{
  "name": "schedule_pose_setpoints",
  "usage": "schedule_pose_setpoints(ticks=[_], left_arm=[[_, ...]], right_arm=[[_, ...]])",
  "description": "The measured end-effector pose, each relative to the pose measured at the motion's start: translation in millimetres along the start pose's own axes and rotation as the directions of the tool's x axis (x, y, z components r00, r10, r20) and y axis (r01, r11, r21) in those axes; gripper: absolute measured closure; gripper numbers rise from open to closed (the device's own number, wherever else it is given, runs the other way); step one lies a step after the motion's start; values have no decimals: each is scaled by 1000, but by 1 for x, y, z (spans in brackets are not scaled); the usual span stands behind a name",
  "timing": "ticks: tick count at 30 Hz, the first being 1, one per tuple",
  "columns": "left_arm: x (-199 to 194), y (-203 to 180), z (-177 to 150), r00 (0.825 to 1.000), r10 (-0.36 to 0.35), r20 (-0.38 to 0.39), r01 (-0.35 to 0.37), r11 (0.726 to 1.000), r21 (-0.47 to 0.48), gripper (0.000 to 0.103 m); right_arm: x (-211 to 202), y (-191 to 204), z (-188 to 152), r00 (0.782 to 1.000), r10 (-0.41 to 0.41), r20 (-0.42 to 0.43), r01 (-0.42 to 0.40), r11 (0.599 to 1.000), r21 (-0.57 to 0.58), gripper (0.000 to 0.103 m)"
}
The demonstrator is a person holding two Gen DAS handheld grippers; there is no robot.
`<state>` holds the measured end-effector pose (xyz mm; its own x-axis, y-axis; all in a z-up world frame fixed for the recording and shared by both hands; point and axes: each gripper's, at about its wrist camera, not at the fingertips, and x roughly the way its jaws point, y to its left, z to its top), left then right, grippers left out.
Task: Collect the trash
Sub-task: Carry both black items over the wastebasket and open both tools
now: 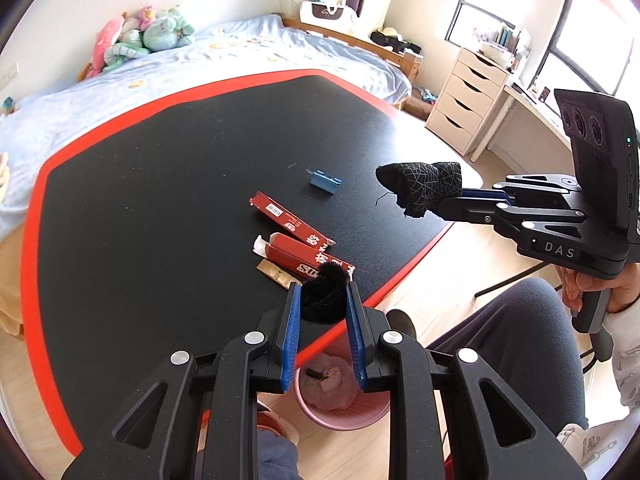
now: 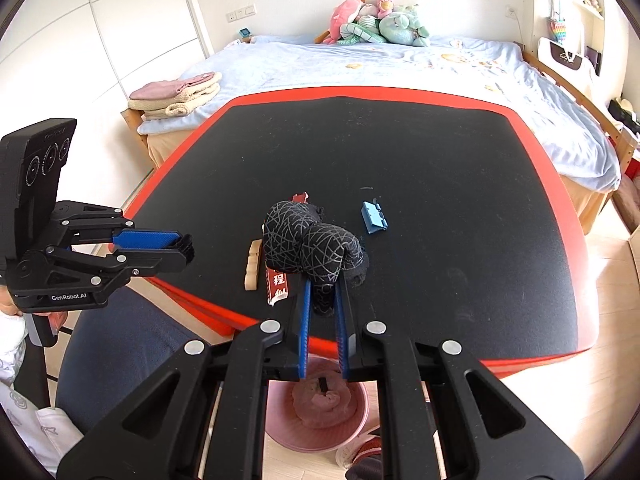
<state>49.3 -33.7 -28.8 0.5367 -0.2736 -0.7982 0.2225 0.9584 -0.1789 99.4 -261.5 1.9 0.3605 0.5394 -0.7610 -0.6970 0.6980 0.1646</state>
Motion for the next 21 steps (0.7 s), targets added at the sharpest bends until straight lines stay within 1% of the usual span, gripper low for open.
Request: schedule_pose_setpoints(ticks=[4,11,21], left_arm=[[-5,-13,-7,1000,-6,-1,6,1000,14,81],[-11,-30,-23,1000,-17,-9,17,1000,24,81],[-11,-48,-43,999,-29,-30,30,999,37,81]], right_arm=[[-20,5,-19,1000,-4,-1,4,1000,13,93],[-41,16,-50,1000,3,-22,-3,1000,24,93],[-52,31,-79,999,21,-42,-20,999,31,92]])
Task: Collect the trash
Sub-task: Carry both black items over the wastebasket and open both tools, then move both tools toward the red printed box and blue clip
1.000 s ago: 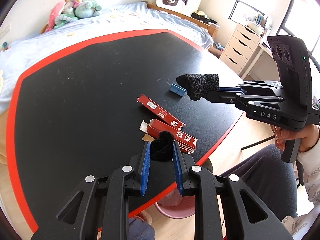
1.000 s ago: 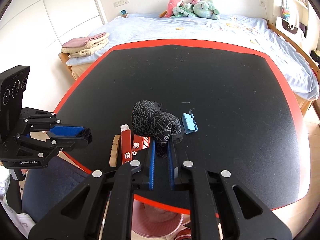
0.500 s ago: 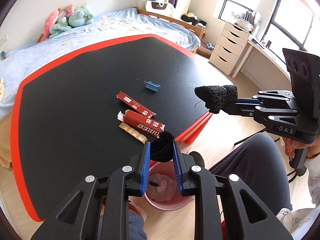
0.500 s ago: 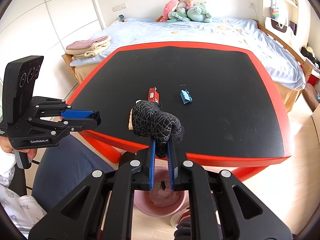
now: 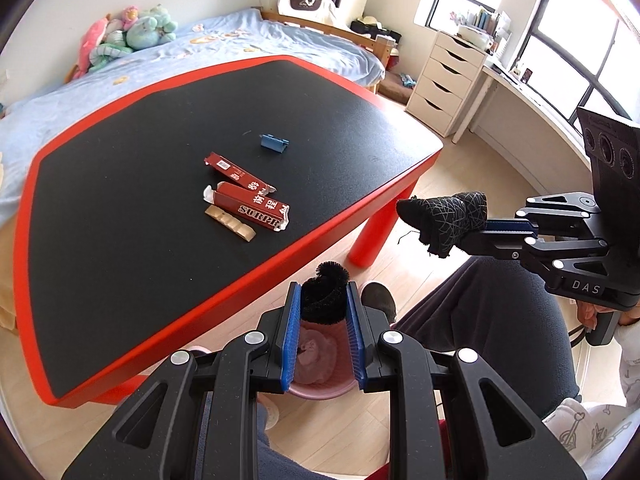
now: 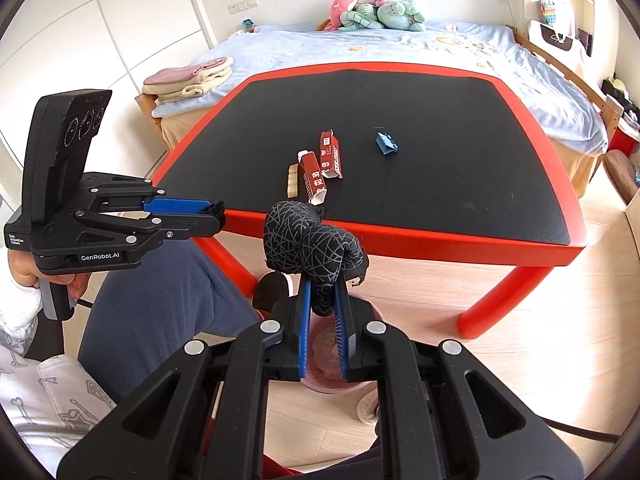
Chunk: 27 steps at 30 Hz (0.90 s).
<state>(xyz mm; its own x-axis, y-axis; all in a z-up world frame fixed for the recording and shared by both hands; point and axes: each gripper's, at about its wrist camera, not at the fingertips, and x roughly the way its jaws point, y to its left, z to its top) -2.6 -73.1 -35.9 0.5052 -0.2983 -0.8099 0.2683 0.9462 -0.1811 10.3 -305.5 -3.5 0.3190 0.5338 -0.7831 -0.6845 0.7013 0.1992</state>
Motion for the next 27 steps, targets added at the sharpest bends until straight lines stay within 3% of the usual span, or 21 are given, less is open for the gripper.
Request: schedule_pose_setpoints(ticks=[13,14,16,17,18,21,27], left_arm=[[-2,-12,-4,1000,-14,0,14,1000,9,80],[0,-12,-4,1000,-18,-8,19,1000,9,77],[1,-10,-4,1000,-8,-10,8,1000,1,55],[1,-8,-4,1000,-8,-2,8,1000,-9,25],[-1,-5,-4,1000,-5,17,5,1000,-22,11],[0,-1,-3,1000,24,9,-23,999,-36,9],[-1,7,-5,999,54,2,-54,996,-67,8]], right_arm=[[-1,2,-8,999,42,-7,-41,999,13,92],[0,2,-8,999,50,-14,-50,999,16,87],[2,0,-8,1000,20,-15,-20,1000,24,73],[2,0,-9,1000,5,-9,-5,1000,27,43],[1,-1,-10,1000,-8,6,8,1000,30,16],[2,-3,-10,999,-54,5,54,998,32,8],[8,-6,-11,999,-48,-7,48,998,50,5]])
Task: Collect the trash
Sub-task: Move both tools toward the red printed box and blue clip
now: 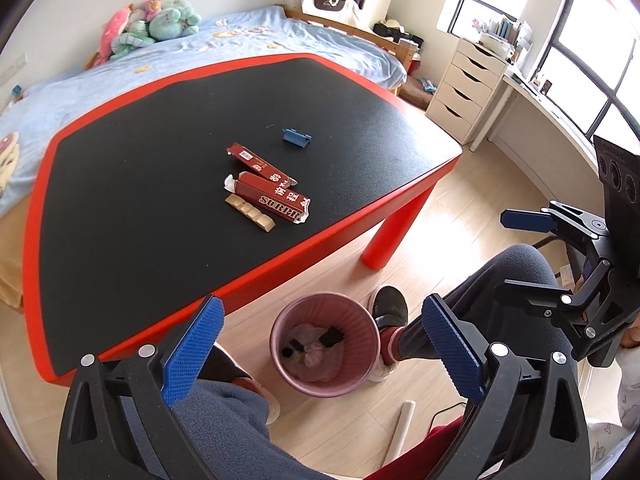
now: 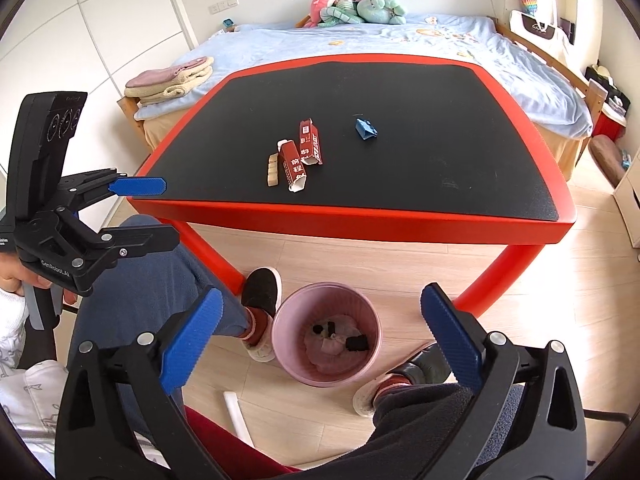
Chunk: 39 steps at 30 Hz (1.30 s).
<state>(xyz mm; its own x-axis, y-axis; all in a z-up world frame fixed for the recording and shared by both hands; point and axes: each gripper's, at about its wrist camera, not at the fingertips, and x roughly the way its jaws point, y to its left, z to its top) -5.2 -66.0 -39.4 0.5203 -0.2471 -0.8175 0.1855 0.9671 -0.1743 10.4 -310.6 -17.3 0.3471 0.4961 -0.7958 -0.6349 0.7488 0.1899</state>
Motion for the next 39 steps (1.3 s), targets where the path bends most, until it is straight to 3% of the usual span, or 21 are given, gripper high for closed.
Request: schedule_pose_setpoints(ticks=[22,39], left_arm=[[-2,11,7,1000,5,0,-5,999,-45,8],[15,34,65,1000,18,-2,-18,993,-113,8]], right_arm=[[5,-3,15,1000,18,-7,-18,1000,10,4],[23,-24,86,999,-20,36,22,998,-51,3]])
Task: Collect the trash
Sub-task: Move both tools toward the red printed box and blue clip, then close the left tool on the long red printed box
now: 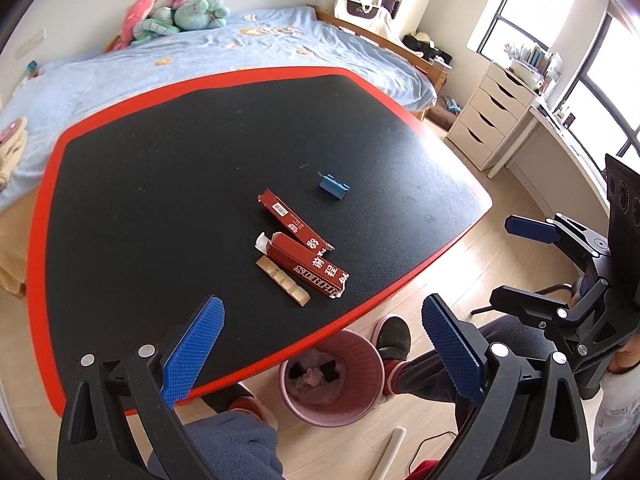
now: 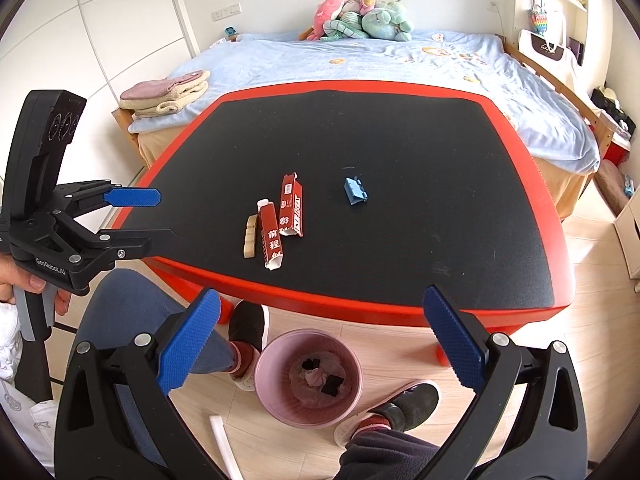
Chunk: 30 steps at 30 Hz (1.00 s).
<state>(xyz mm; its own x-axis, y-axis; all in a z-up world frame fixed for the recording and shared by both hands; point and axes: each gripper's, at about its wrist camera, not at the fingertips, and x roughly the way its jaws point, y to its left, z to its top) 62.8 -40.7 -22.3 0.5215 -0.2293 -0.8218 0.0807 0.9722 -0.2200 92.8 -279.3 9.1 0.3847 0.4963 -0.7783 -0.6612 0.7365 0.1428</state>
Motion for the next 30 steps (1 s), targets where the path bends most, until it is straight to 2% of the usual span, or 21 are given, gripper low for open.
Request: schedule_pose_setpoints(ticks=[12,25,27,30], left_arm=[[52,18,41,999,14,-52,-19,996,-92,8],[101,23,53,994,39,-102,-53,989,-141,8],[105,23,54,993,44,-109,-59,988,-141,20],[110,26,54,992,49,-119,-67,987,-147,25]], right_arm=[[52,-39,42,999,-34,-15,34,999,8,3],[107,-70,60,998,-26,-50,27,999,28,3],[112,-72,60,998,-22,-53,23,999,27,3],[118,-74,60,998,-17,-57,18,999,27,3]])
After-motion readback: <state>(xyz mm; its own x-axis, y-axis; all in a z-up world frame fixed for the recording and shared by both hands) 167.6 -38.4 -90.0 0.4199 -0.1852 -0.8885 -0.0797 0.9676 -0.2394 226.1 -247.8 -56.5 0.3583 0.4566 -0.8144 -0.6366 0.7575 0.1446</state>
